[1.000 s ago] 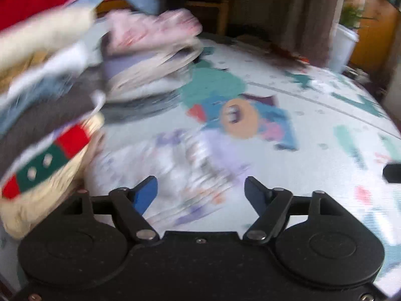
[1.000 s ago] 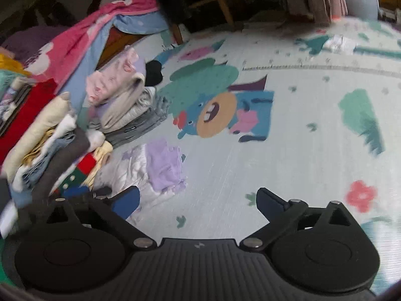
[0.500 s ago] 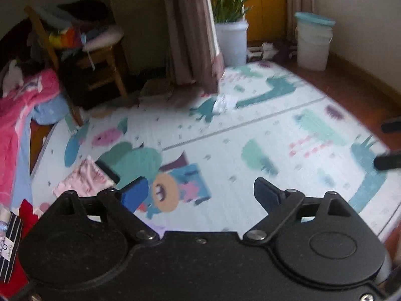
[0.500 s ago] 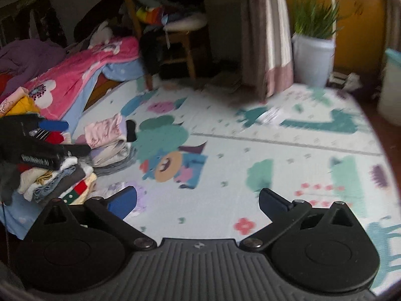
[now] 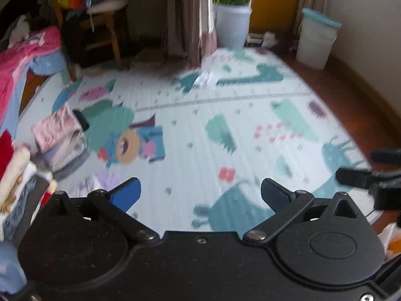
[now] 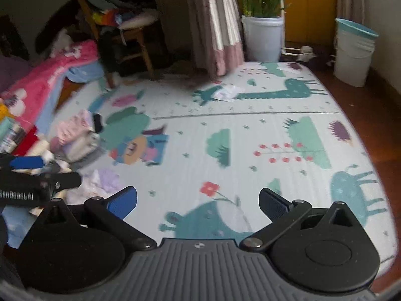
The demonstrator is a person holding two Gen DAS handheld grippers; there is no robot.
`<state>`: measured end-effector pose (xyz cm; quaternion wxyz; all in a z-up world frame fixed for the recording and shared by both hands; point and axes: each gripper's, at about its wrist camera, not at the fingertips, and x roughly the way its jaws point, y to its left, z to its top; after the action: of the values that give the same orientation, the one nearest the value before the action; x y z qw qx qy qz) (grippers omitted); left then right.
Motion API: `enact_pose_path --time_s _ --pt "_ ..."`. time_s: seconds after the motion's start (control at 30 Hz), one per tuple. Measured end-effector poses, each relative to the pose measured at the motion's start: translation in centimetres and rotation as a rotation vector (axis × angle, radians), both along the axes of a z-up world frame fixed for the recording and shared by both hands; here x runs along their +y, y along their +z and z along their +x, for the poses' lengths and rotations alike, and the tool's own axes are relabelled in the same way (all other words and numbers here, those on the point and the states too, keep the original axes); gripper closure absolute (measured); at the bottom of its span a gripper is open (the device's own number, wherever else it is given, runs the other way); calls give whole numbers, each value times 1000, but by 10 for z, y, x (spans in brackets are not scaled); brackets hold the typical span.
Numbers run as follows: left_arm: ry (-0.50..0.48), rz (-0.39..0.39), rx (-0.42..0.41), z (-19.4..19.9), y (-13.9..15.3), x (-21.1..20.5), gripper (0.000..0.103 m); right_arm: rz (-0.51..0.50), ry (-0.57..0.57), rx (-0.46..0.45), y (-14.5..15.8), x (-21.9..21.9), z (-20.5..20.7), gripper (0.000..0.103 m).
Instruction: Fold clothes
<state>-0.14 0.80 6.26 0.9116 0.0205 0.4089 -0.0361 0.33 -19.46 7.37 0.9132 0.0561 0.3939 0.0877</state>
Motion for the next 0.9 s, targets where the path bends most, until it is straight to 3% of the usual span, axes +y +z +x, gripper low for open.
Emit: enact_pose_path --time_s 0.2,0.47,0.9 --pt "17 13 39 1 -25 -11 0 -24 -42 69 -22 2 2 0" --pt "45 30 41 3 -30 -14 0 -56 -75 112 -39 8 4 0" --pt "41 39 66 0 -39 -17 0 -132 -36 169 -57 23 8 0"
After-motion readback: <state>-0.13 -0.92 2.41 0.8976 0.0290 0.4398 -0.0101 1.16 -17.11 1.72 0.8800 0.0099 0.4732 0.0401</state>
